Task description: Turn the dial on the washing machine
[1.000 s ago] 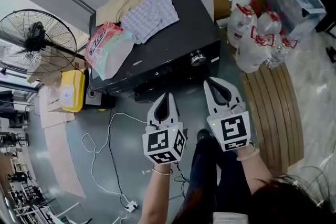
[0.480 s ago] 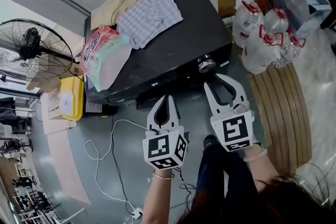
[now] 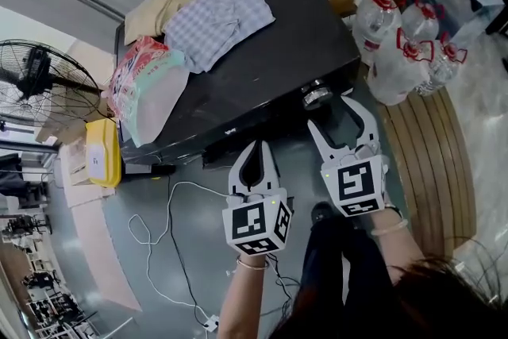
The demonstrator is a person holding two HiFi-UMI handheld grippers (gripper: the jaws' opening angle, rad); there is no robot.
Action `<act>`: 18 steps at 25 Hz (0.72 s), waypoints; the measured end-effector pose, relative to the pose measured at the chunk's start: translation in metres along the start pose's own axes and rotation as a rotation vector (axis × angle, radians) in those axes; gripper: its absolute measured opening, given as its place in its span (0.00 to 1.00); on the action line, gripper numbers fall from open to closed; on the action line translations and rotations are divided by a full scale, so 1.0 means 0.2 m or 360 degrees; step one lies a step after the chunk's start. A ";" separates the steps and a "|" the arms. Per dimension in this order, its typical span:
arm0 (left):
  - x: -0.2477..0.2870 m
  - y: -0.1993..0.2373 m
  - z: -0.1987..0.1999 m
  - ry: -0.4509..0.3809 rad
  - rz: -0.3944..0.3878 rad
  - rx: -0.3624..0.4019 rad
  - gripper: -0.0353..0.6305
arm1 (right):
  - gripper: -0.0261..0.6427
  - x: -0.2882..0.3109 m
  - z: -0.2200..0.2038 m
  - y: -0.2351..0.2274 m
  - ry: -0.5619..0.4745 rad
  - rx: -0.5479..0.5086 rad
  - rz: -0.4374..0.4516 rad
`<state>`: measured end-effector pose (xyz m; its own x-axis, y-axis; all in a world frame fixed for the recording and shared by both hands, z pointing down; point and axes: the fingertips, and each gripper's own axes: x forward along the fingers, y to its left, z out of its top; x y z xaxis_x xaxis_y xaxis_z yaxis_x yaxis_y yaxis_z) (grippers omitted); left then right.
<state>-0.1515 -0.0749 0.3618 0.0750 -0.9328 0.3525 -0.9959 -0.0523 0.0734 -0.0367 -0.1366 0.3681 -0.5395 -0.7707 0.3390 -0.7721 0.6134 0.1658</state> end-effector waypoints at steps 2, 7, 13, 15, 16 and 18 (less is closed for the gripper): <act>0.02 0.00 0.00 0.0000 -0.0005 0.0000 0.08 | 0.47 0.03 -0.02 -0.01 0.0017 -0.0037 -0.0012; 0.04 0.01 -0.02 0.0020 -0.0011 0.0000 0.08 | 0.48 0.08 -0.04 -0.02 0.0015 -0.0039 -0.0036; 0.06 0.02 -0.05 0.0040 -0.0020 0.0002 0.08 | 0.48 0.10 -0.05 -0.02 -0.0014 -0.0014 -0.0039; 0.06 0.02 -0.06 0.0048 -0.0020 -0.0008 0.08 | 0.48 0.10 -0.05 -0.02 -0.0019 -0.0018 -0.0032; 0.06 0.02 -0.07 0.0054 -0.0019 -0.0015 0.08 | 0.48 0.10 -0.05 -0.01 -0.0021 -0.0018 -0.0028; 0.07 0.01 -0.08 0.0066 -0.0019 -0.0024 0.08 | 0.48 0.10 -0.04 -0.01 -0.0023 -0.0019 -0.0020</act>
<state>-0.1523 -0.0813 0.3823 0.0892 -0.9167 0.3895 -0.9941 -0.0578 0.0917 -0.0426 -0.1518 0.3826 -0.5345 -0.7808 0.3235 -0.7748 0.6056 0.1813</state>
